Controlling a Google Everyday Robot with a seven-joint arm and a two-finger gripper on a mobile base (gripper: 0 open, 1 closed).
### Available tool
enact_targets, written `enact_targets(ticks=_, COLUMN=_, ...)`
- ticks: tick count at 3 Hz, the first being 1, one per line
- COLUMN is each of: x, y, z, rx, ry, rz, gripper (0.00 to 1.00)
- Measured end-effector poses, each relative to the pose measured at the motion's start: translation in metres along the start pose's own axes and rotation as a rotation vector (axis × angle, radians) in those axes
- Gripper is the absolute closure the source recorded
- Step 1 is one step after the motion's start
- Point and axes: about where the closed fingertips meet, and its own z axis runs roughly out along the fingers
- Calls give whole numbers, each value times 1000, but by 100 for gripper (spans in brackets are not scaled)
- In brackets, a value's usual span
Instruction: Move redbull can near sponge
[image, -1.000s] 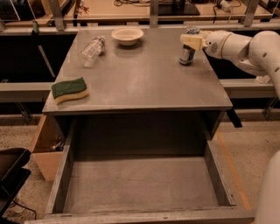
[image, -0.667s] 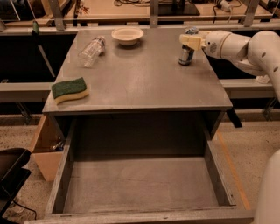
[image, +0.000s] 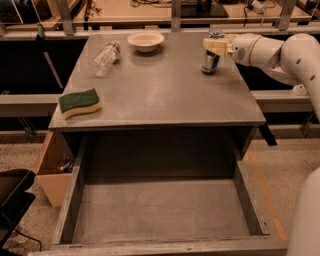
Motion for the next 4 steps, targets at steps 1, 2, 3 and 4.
enact_targets(ticks=1, x=-21, y=28, z=2, rx=-62, ry=-4, rz=-47, gripper=100)
enact_targets(ticks=2, x=-48, y=70, z=-6, rx=-125, ry=-16, rz=-88, gripper=100)
enact_targets(ticks=3, x=-54, y=126, z=-17, rx=-171, ry=-10, rz=-127, gripper=100)
enact_targets(ticks=4, x=-40, y=187, z=-19, rx=-239, ry=-2, rz=-126, gripper=100)
